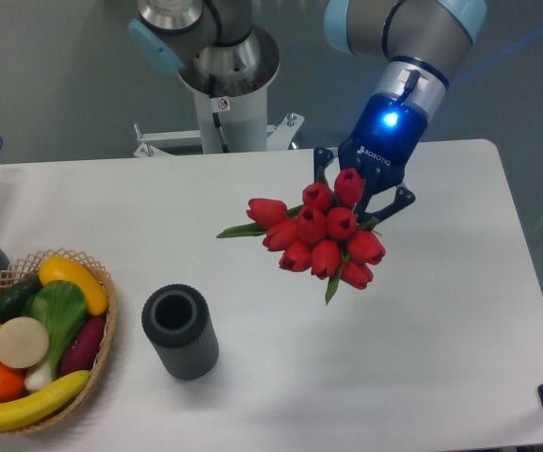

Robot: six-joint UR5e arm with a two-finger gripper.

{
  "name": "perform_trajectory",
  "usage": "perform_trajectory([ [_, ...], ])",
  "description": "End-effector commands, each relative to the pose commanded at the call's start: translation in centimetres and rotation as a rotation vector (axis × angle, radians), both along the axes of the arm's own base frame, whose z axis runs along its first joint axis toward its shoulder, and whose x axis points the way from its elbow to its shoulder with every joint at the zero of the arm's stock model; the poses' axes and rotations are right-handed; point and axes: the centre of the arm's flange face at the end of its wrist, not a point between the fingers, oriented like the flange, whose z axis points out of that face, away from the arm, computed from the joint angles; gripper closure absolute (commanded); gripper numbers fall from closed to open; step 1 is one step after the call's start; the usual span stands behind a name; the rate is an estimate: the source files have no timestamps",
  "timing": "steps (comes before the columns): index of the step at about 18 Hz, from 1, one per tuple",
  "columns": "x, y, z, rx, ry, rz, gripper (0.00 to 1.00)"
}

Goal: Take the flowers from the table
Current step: 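Hold the red tulips raised above the table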

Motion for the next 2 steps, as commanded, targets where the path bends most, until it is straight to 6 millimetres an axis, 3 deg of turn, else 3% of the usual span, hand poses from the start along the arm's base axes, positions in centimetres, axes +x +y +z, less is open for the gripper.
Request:
perform_trajectory([
  [2, -0.10, -0.05, 0.13, 0.000, 0.000, 0.002, 0.76],
])
